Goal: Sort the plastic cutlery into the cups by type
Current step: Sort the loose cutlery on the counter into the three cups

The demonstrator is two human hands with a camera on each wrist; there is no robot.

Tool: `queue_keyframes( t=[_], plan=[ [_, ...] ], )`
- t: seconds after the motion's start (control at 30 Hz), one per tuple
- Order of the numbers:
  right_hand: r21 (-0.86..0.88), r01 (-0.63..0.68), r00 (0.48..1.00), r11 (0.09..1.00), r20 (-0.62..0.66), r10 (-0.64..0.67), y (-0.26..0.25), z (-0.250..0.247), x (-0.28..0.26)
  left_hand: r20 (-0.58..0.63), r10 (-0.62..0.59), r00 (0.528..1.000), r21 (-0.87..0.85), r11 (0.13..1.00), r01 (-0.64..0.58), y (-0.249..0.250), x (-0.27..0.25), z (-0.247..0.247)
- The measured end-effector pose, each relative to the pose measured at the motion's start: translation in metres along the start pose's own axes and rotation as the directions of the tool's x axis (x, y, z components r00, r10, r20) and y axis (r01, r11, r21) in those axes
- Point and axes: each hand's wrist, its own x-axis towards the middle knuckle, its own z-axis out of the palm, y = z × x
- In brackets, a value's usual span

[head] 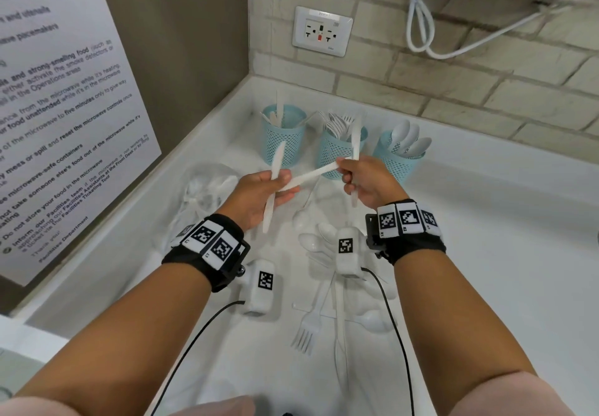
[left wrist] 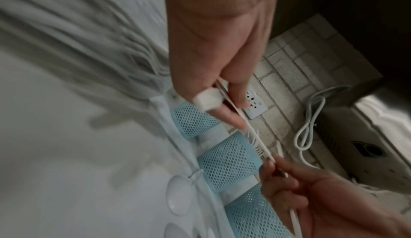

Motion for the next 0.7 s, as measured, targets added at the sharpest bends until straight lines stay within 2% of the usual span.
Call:
queue_keyframes(
  t=[0.1,0.17,0.27,0.33,0.37,0.4,0.5,0.6,0.7],
  plan=[
    [-0.131,-0.079,0.983,0.988,0.157,0.099,0.0,-0.004,-0.007,-0.144,0.132,0.981,-0.012,0.991,-0.135,0.003,0.003,-0.002],
    [-0.279,-0.09,0.976,0.956,0.168,0.141,-0.003,-0.006,-0.011,-0.155,0.173,0.973,0.062,0.984,-0.165,0.004,0.004,-0.004],
    [-0.584,0.003,0.996,0.812,0.077,0.051,-0.008,-0.009,-0.014,-0.109,0.164,0.98,0.192,0.971,-0.141,0.004,0.005,-0.005],
    [-0.716,0.111,0.99,0.69,0.14,-0.013,-0.011,-0.01,-0.015,-0.07,0.144,0.987,0.229,0.966,-0.124,0.002,0.005,-0.003],
    [-0.745,0.143,0.981,0.652,0.195,0.008,-0.012,-0.008,-0.017,-0.058,0.14,0.988,0.228,0.966,-0.123,0.0,0.005,-0.001],
    [-0.742,0.145,0.967,0.654,0.247,0.066,-0.011,-0.005,-0.018,-0.053,0.143,0.988,0.224,0.966,-0.127,-0.002,0.005,0.0],
    [-0.608,0.003,0.894,0.794,0.357,0.27,-0.005,0.006,-0.023,-0.057,0.175,0.983,0.221,0.962,-0.159,-0.006,0.006,0.004],
    [-0.595,0.031,0.886,0.803,0.388,0.253,0.002,0.007,-0.021,-0.066,0.179,0.982,0.18,0.97,-0.164,-0.009,0.007,0.006],
    [-0.434,0.005,0.925,0.901,0.345,0.161,0.005,0.004,-0.015,-0.052,0.135,0.99,0.091,0.987,-0.13,-0.009,0.007,0.005]
  ],
)
